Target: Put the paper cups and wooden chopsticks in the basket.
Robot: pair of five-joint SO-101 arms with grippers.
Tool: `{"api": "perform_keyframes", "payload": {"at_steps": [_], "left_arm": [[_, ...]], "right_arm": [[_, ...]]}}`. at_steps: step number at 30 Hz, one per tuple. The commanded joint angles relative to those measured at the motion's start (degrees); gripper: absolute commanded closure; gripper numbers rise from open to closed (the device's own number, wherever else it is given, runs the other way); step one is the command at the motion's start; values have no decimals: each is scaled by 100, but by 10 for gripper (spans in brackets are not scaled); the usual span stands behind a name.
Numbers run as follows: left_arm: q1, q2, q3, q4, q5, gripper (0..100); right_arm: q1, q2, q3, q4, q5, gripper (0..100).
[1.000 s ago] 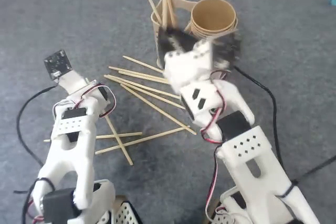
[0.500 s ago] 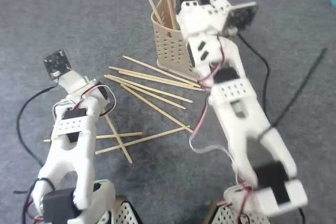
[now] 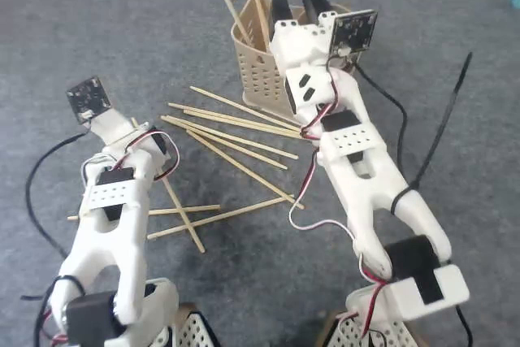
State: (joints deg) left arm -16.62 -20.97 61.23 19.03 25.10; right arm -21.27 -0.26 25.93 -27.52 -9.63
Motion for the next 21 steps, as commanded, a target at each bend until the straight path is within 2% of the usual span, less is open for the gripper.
{"api": "perform_keyframes", "payload": {"at_steps": [1, 10, 12, 15, 18, 20, 21], "left_arm": [[0, -352, -84, -202, -88, 988], [0, -352, -75, -202, -88, 988], [0, -352, -66, -202, -88, 988], [0, -352, -57, -220, -88, 988], [0, -352, 4, -369, -88, 988], [0, -360, 4, -387, -88, 988], [-9, -360, 13, -413, -70, 988]], "right_arm": [[-110, -945, 290, 251, -62, 882], [-66, -3697, 308, 3433, -114, 887], [-66, -4347, 308, 4171, -343, 887], [-57, -5314, 325, 5815, -695, 889], [-57, -6123, 369, 7662, -800, 949], [-57, -6580, 580, 8549, -756, 998], [-40, -6809, 756, 8848, -765, 987]]}}
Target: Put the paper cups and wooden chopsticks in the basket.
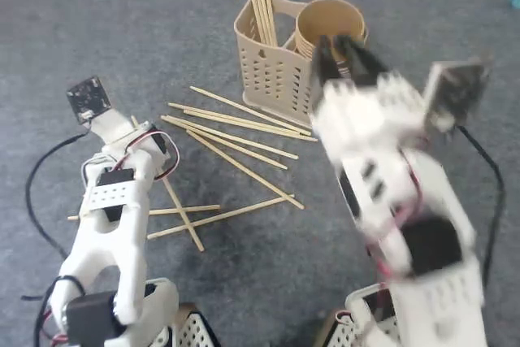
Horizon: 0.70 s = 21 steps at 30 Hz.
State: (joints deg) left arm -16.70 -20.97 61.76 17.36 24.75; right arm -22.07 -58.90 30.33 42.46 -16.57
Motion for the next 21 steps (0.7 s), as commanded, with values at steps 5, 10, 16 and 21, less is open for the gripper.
{"api": "perform_keyframes", "payload": {"at_steps": [5, 10, 16, 21], "left_arm": [[44, -413, -92, -273, -26, 988], [185, -413, -488, -273, -35, 988], [273, -431, -963, -774, -53, 988], [343, -1169, -796, -2145, -53, 988]], "right_arm": [[884, -1947, 1811, 2273, -62, 991], [1385, -2598, 3622, 2026, -53, 991], [1367, -2853, 5116, 1191, 457, 991], [1341, -2914, 6286, -13, 519, 991]]}}
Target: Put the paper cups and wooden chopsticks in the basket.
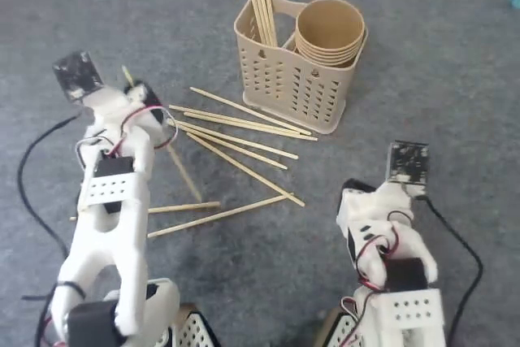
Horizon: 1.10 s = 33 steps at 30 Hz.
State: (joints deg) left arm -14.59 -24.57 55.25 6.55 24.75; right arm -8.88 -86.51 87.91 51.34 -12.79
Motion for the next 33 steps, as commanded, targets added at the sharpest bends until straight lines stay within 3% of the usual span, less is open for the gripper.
{"api": "perform_keyframes", "payload": {"at_steps": [1, 7, 13, 21, 29, 33], "left_arm": [[220, -1046, -92, -1292, -53, 988], [1134, -2040, -400, -2075, -53, 988], [2075, -1257, -2387, -2101, -53, 988], [2145, 1319, -4840, -2092, -53, 988], [2154, 2892, -5437, -2127, -79, 988], [2040, 2980, -5411, -2057, -519, 988]], "right_arm": [[48, -171, 536, -927, 141, 991], [40, -189, 563, -919, 141, 991], [48, -189, 571, -919, 132, 991], [57, -189, 580, -919, 132, 991], [40, -189, 580, -963, 167, 991], [31, -189, 580, -971, 176, 991]]}}
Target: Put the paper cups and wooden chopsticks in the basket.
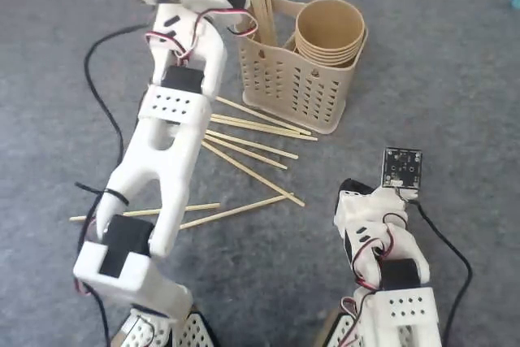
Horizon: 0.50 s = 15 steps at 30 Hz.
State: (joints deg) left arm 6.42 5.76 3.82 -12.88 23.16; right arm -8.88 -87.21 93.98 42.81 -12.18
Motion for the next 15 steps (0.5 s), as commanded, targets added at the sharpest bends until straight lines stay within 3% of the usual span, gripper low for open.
{"api": "perform_keyframes", "payload": {"at_steps": [1, 4, 10, 15], "left_arm": [[-79, -62, -268, 9, -387, 988], [-70, -325, -286, 853, -413, 961], [88, -1345, -303, 3165, -703, 667], [70, -2101, -286, 4237, -712, 664]], "right_arm": [[31, -119, -26, -119, 114, 991], [31, -119, -26, -127, 114, 991], [31, -119, -26, -127, 114, 991], [31, -119, -26, -92, 114, 991]]}}
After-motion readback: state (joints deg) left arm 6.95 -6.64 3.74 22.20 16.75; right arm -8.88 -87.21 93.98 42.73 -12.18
